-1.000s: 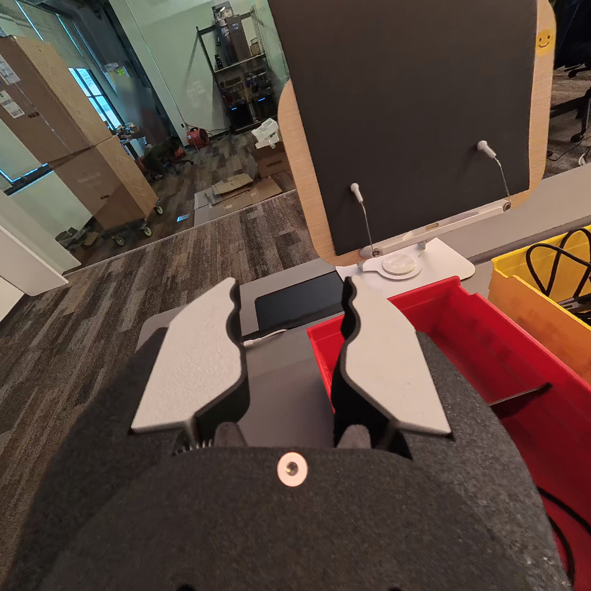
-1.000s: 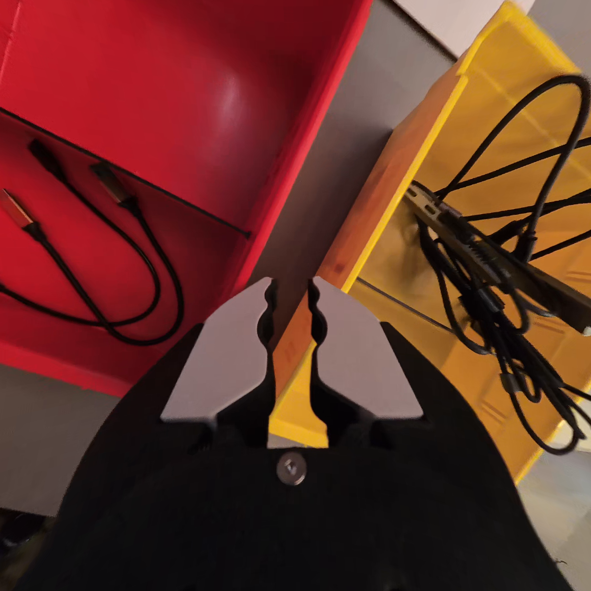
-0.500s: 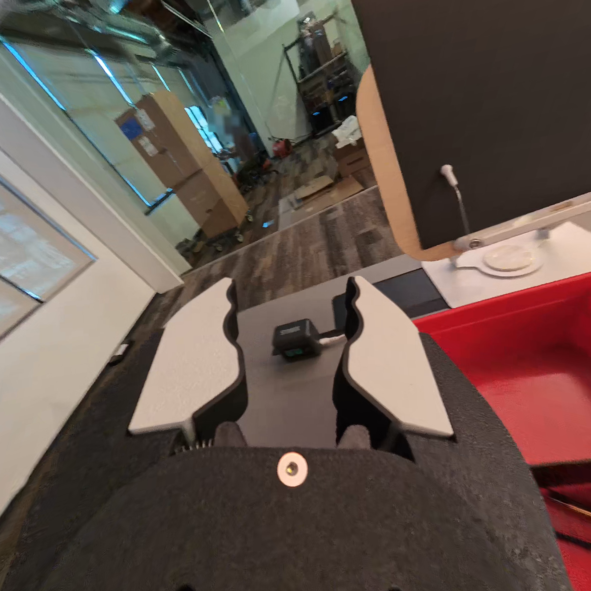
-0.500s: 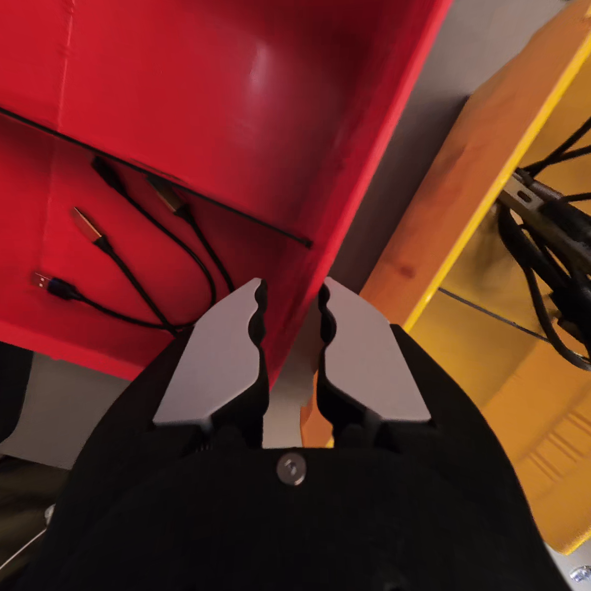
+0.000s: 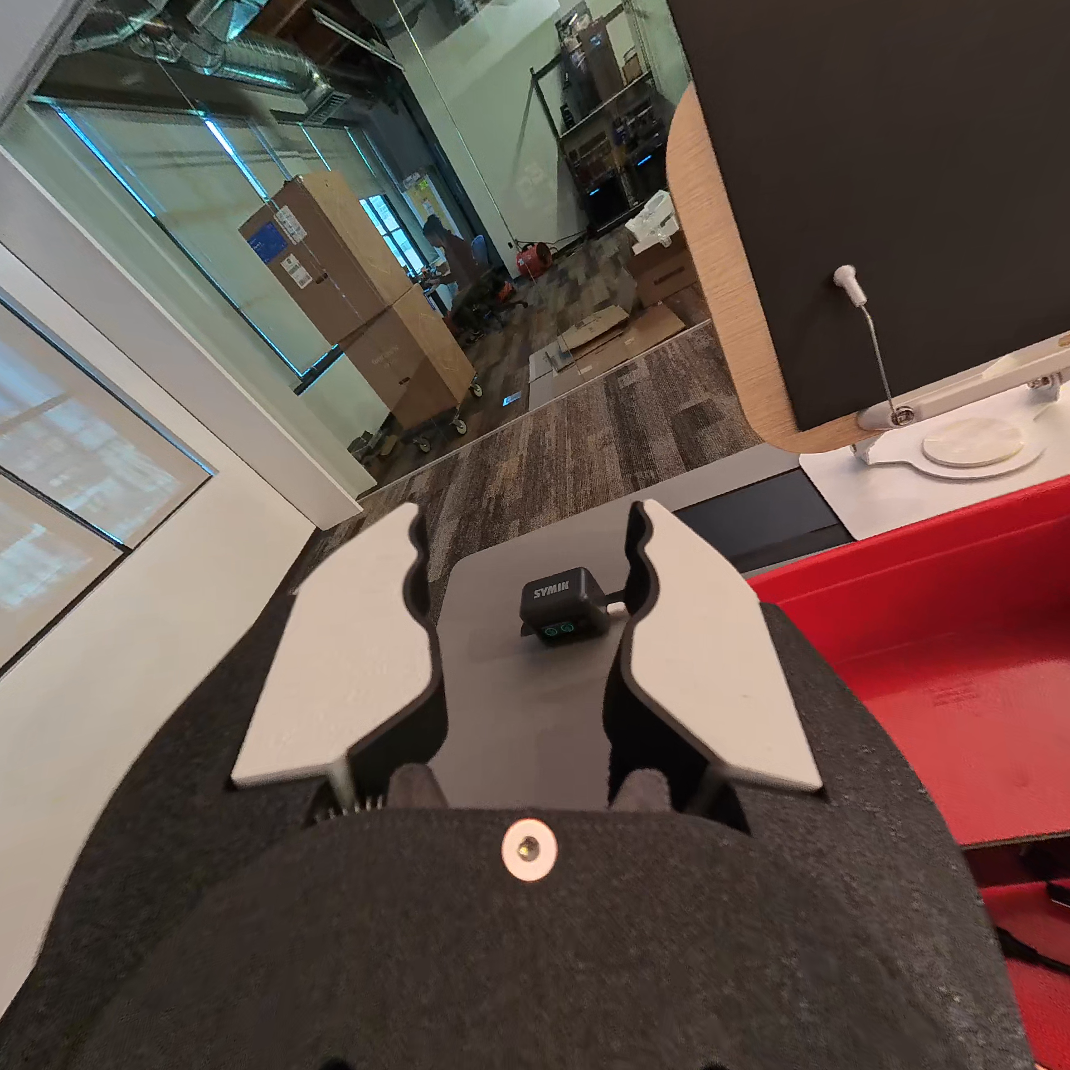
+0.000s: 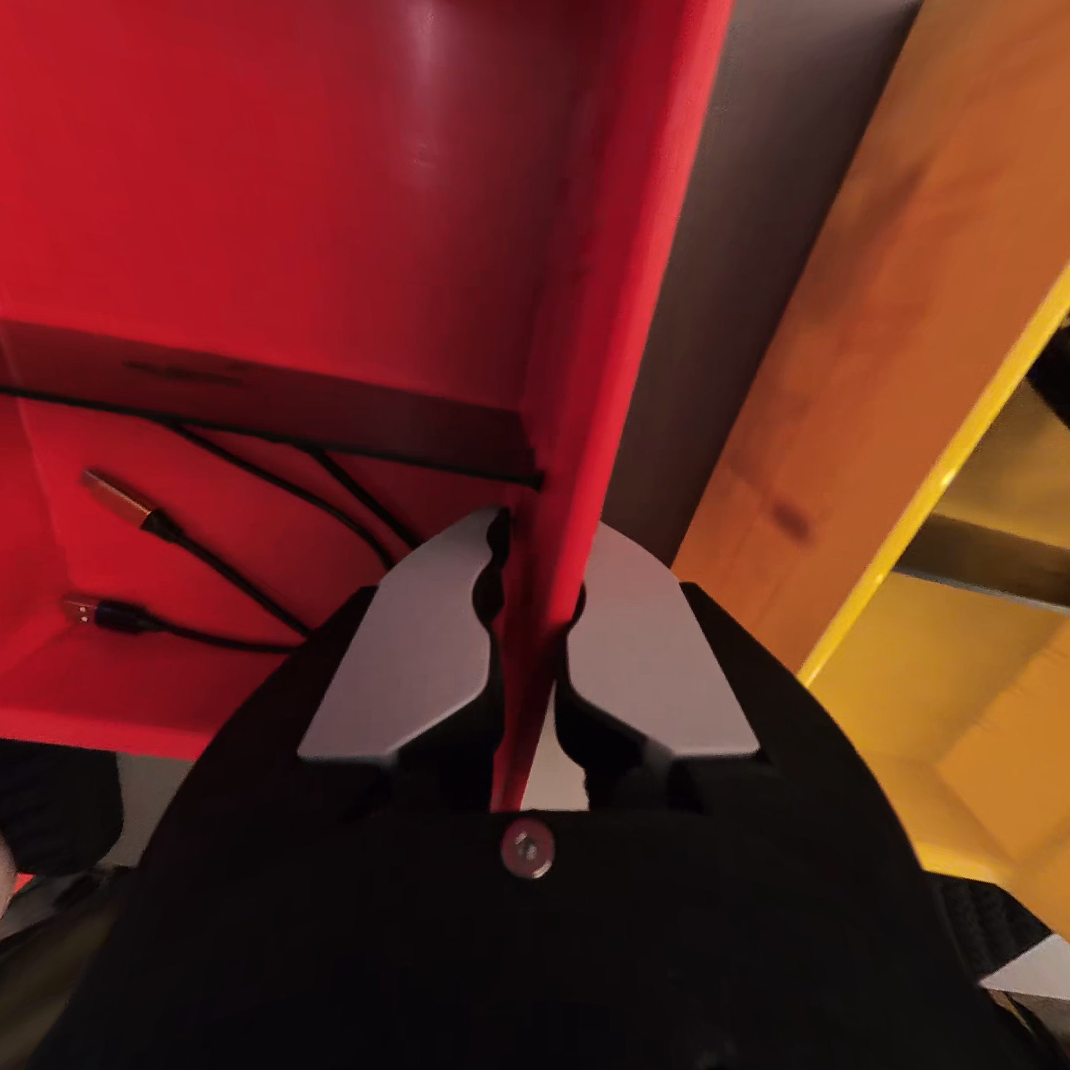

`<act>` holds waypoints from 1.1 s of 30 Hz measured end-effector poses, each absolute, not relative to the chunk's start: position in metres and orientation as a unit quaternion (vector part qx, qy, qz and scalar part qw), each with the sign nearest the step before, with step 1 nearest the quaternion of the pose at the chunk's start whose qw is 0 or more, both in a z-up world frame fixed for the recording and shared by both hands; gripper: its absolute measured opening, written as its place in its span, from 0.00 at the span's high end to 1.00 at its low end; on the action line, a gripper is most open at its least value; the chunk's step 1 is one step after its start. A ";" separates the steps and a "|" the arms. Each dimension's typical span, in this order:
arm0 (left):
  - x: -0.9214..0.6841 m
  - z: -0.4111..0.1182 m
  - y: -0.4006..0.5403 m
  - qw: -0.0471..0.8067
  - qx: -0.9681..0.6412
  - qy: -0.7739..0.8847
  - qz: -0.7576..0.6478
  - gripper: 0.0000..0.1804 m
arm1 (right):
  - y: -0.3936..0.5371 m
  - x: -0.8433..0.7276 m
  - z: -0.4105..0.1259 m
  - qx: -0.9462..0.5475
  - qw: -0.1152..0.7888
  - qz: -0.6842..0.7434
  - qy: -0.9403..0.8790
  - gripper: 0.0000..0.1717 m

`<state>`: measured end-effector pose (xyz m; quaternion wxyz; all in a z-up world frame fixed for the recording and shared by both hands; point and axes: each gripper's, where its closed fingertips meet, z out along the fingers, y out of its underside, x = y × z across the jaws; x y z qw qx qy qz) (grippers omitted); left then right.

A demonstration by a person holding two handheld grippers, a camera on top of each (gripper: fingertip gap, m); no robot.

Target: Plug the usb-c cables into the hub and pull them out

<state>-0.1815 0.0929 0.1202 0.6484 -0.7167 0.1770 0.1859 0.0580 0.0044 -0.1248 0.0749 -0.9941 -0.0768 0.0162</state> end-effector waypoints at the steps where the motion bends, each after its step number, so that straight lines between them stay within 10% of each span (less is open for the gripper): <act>1: -0.182 0.120 0.093 0.648 -0.717 0.177 0.185 0.64 | 0.005 0.058 -0.125 -0.994 0.071 0.015 -0.082 0.92; 12: -0.202 0.128 0.074 0.643 -0.743 0.156 0.104 0.64 | 0.008 0.045 -0.099 -0.991 0.034 0.116 -0.055 0.96; 22: -0.173 0.191 -0.025 0.708 -0.677 0.190 -0.063 0.68 | 0.007 0.127 0.047 -0.977 0.045 0.162 -0.129 0.97; 33: 0.049 0.049 -0.035 0.437 -0.731 0.403 -0.335 0.76 | -0.061 0.440 0.110 -0.986 0.134 0.094 0.040 0.97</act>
